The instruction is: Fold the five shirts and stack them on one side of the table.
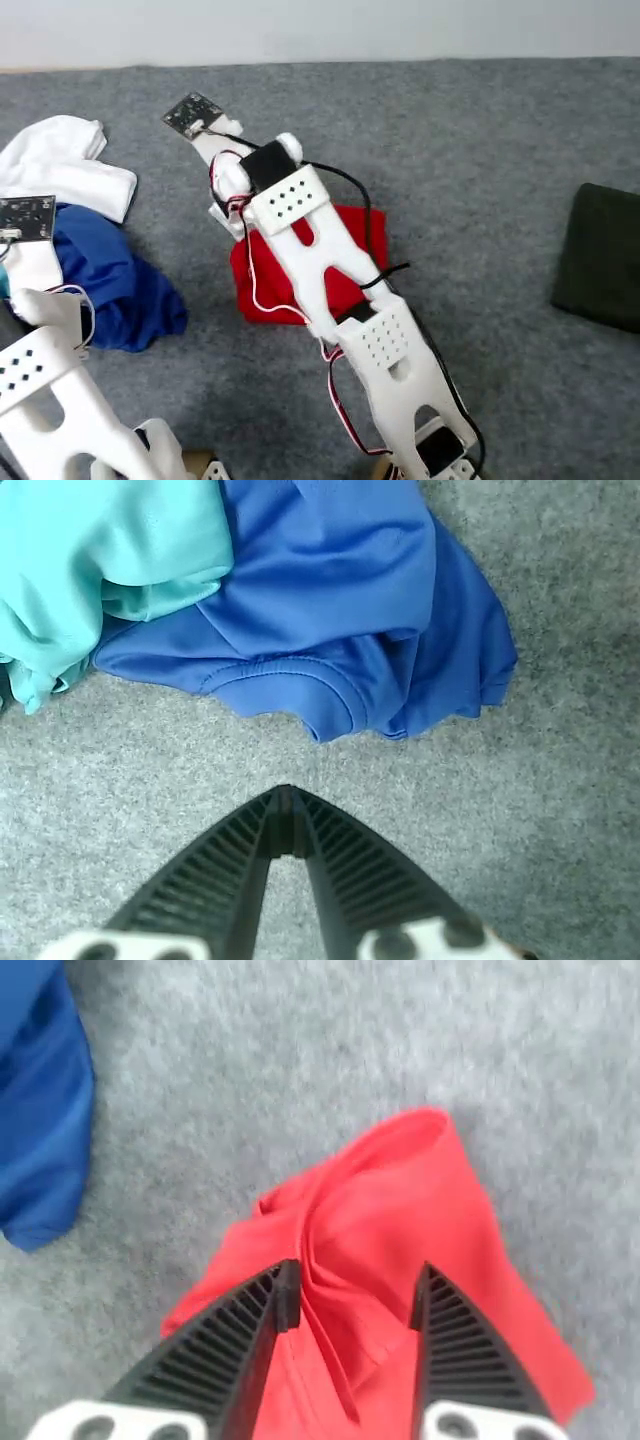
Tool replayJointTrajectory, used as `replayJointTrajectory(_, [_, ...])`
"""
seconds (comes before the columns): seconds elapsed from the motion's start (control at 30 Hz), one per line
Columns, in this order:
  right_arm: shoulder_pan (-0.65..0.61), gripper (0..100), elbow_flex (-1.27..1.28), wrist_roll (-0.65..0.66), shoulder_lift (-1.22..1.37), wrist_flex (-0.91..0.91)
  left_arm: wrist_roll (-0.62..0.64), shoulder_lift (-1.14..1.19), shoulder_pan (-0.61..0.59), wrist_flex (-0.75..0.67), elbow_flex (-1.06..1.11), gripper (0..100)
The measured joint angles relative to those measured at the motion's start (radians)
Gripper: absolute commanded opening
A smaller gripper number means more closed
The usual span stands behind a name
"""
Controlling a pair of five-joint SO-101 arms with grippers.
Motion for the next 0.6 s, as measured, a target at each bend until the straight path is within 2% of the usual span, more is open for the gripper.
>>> replayJointTrajectory(0.1, [0.031, 5.1, 0.16, -0.018, -0.077, 0.0, 0.0, 0.0, 0.0, -0.012, 0.002, 0])
replayJointTrajectory(0.3, [0.094, 11.5, 0.443, -0.021, -0.221, 0.0, 0.0, 0.0, 0.0, -0.021, 0.011, 0])
replayJointTrajectory(0.47, [0.1, 6.1, 0.591, -0.021, -0.275, 0.0, 0.0, 0.0, 0.0, -0.06, 0.06, 0])
replayJointTrajectory(0.6, [0.101, 1.9, 0.606, -0.021, -0.267, 0.0, 0.0, 0.0, 0.0, -0.12, 0.11, 0])
